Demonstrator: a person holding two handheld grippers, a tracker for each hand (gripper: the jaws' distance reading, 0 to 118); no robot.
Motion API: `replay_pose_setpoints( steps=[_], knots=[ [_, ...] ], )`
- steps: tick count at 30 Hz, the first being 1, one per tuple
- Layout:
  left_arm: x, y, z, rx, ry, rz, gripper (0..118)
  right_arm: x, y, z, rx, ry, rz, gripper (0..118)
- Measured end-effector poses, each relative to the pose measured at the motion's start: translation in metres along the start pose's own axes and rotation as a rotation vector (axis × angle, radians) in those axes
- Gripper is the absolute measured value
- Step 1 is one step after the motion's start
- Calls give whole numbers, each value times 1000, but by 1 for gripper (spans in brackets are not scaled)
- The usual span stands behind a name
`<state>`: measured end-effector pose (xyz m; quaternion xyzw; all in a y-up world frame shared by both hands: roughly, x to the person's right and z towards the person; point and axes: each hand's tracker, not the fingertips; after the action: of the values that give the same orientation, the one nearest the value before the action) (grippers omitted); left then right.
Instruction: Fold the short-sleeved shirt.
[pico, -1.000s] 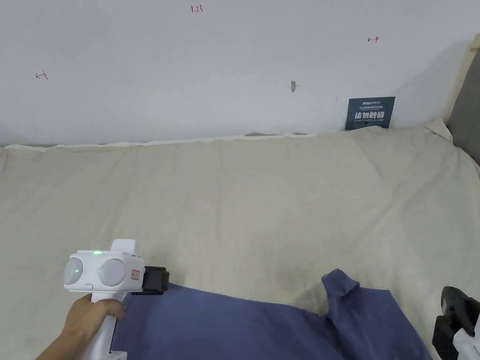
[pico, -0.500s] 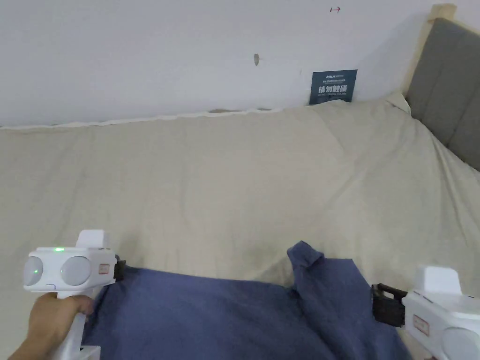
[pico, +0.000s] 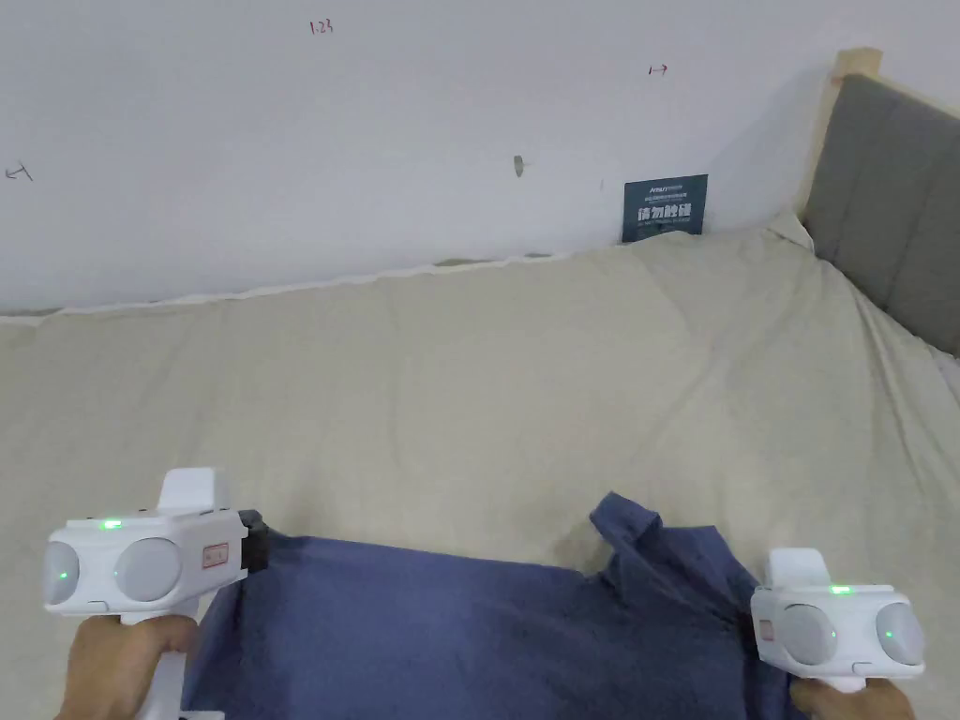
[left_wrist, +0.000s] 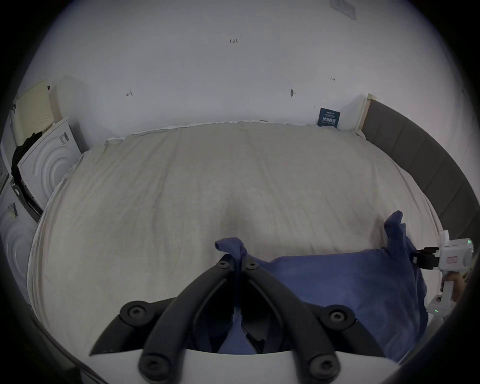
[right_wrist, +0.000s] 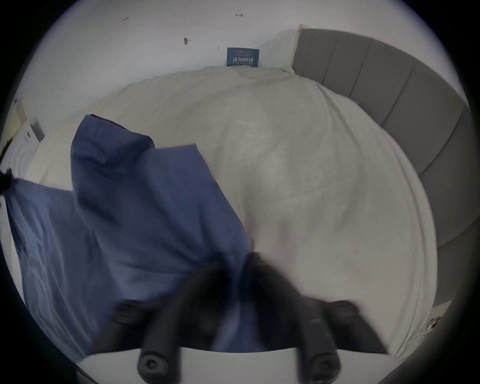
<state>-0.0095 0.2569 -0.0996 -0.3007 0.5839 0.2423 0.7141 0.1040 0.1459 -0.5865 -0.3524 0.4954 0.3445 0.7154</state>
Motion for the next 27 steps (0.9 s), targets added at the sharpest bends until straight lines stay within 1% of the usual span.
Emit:
replay_pose_setpoints(
  steps=[1,2,3,5,7,8,10,11,13,15,17,19,22,25,26,27],
  knots=[
    [-2,1,4,5,4,9,4,-2,0,3,7,31,19,3],
    [-3,0,9,8,8,16,4,-2,1,8,8,27,14,3],
    [-4,0,15,15,10,24,4,0,1,12,35,27,30,3],
    [-6,1,29,34,16,32,4,2,4,35,120,-3,51,3],
    [-9,4,45,63,18,40,4,7,11,63,196,6,66,3],
    [-10,7,56,89,22,46,4,10,17,79,243,16,79,3],
    [-14,18,77,150,29,58,4,14,31,110,346,35,75,3],
    [-17,24,88,184,39,61,4,14,41,144,403,48,70,3],
    [-20,42,113,254,65,58,4,14,61,176,505,44,78,3],
    [-28,64,138,328,92,89,4,10,89,229,624,43,79,3],
    [-35,89,165,394,120,99,4,8,114,264,721,30,93,3],
    [-42,116,192,469,157,99,4,2,138,309,818,35,91,3],
    [-51,153,232,578,210,107,4,-2,172,357,924,49,78,3],
    [-60,185,257,649,258,118,4,0,211,383,997,97,34,3],
    [-64,194,263,660,265,120,4,0,221,393,1014,98,21,3],
    [-67,203,269,679,273,132,4,2,233,389,1034,102,21,3]
  ],
)
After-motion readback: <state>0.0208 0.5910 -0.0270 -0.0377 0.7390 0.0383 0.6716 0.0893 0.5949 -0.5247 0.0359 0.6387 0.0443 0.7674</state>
